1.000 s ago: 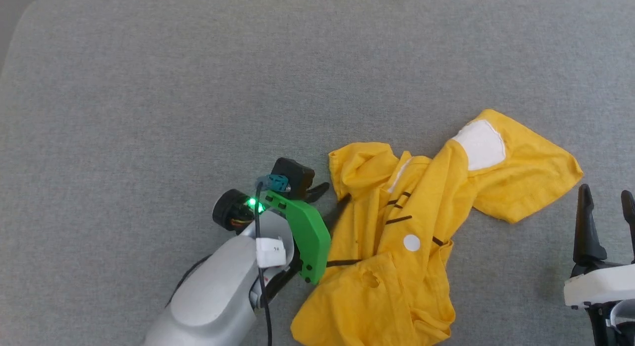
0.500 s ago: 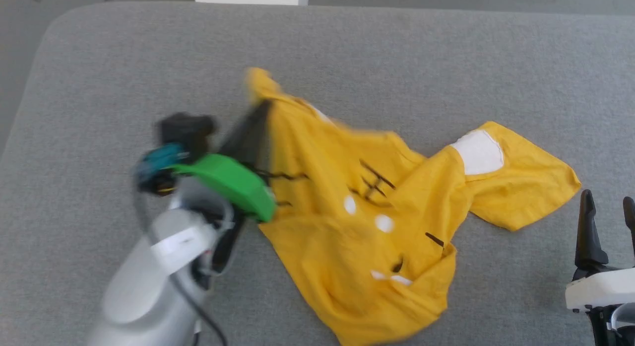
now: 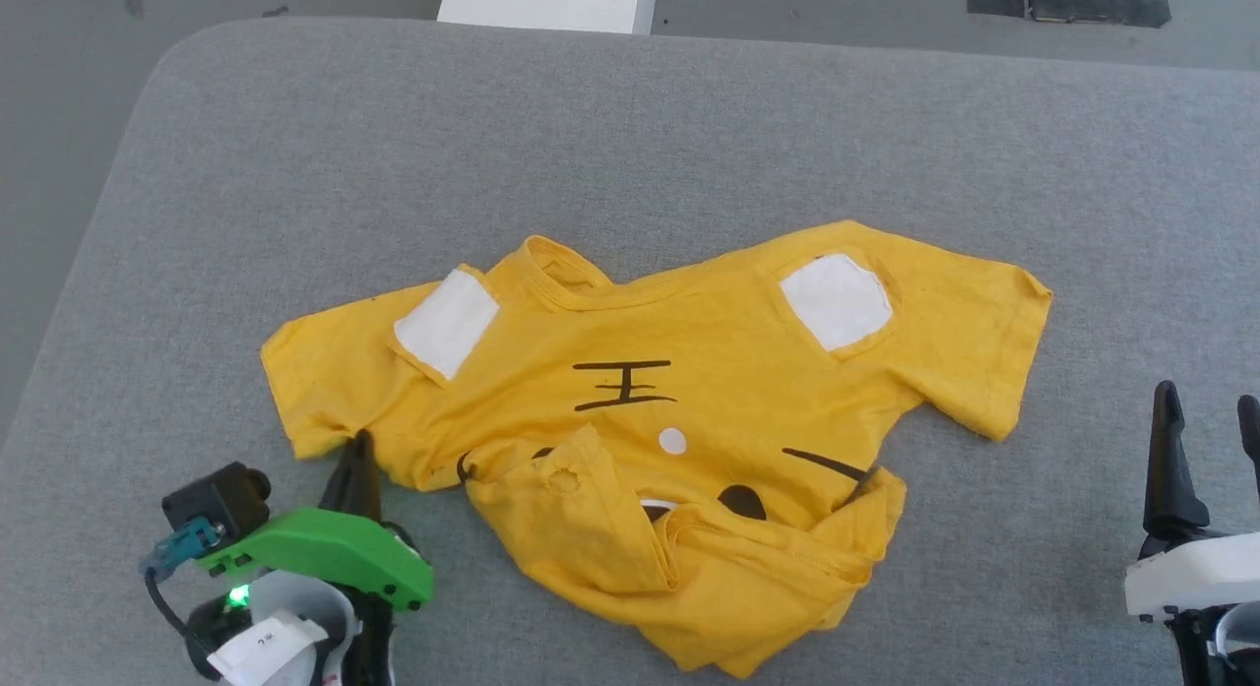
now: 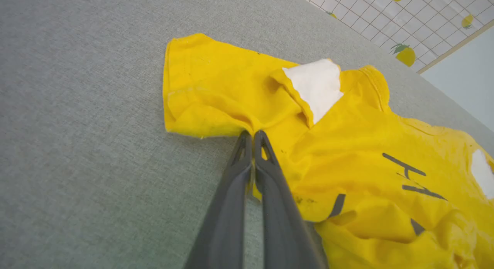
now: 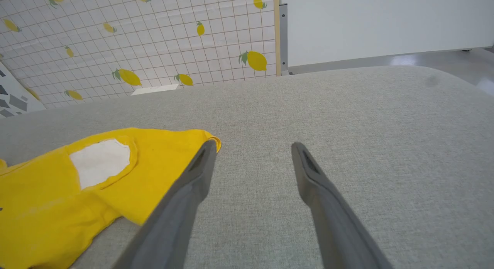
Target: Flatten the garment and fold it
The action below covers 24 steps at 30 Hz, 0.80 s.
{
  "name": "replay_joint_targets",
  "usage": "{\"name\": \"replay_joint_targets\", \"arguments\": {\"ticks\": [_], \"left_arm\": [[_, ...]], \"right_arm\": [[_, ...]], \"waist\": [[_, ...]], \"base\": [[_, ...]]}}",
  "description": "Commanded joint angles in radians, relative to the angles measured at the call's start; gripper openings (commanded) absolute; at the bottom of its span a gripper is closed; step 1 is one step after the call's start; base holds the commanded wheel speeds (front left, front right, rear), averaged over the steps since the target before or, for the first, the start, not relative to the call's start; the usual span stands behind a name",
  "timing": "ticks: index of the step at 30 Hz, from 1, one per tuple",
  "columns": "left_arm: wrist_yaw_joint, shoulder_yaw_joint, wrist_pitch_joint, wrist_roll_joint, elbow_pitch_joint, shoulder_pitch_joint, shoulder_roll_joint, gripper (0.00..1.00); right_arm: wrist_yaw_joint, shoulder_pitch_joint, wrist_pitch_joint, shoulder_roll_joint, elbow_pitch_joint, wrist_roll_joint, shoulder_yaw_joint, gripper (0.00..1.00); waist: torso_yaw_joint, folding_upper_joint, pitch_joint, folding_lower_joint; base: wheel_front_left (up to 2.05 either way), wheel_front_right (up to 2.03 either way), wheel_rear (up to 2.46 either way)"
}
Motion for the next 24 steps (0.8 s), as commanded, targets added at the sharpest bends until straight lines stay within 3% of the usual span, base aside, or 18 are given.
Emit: {"name": "replay_joint_targets", "arguments": {"ticks": [1, 6, 12, 15, 19, 24], "left_arm": [[-0.014, 0.004, -0.010, -0.016, 0.001, 0.004, -0.010, 1.00], [-0.049, 0.011, -0.056, -0.007, -0.035, -0.009, 0.000, 1.00], [-0.058, 0.070, -0.203, 0.156, -0.187, -0.026, 0.051, 1.00], [-0.075, 0.180, -0.212, 0.304, -0.331, -0.018, 0.010, 1.00], [-0.111, 0.257, -0.213, 0.495, -0.432, 0.068, -0.058, 1.00], [-0.176, 0.289, -0.213, 0.580, -0.433, 0.154, -0.133, 1.00]], "right_arm": [[-0.002, 0.008, 0.003, 0.000, -0.001, 0.000, -0.002, 1.00], [-0.002, 0.019, 0.011, 0.000, 0.004, 0.001, -0.001, 1.00], [-0.002, 0.034, 0.005, 0.000, 0.015, 0.013, 0.012, 1.00], [-0.002, 0.042, -0.003, 0.000, 0.022, 0.019, 0.020, 1.00], [-0.002, 0.051, -0.014, 0.000, 0.035, 0.021, 0.033, 1.00], [-0.002, 0.057, -0.016, 0.000, 0.045, 0.023, 0.046, 1.00]], "waist": [[0.003, 0.0000, -0.009, 0.0000], [0.006, 0.0000, -0.040, 0.0000], [0.000, 0.0000, -0.063, 0.0000], [-0.004, 0.0000, -0.066, 0.0000], [-0.010, 0.0000, -0.075, 0.0000], [-0.002, 0.0000, -0.085, 0.0000]], "base": [[0.00, 0.00, 0.00], [0.00, 0.00, 0.00], [0.00, 0.00, 0.00], [0.00, 0.00, 0.00], [0.00, 0.00, 0.00], [0.00, 0.00, 0.00]]}}
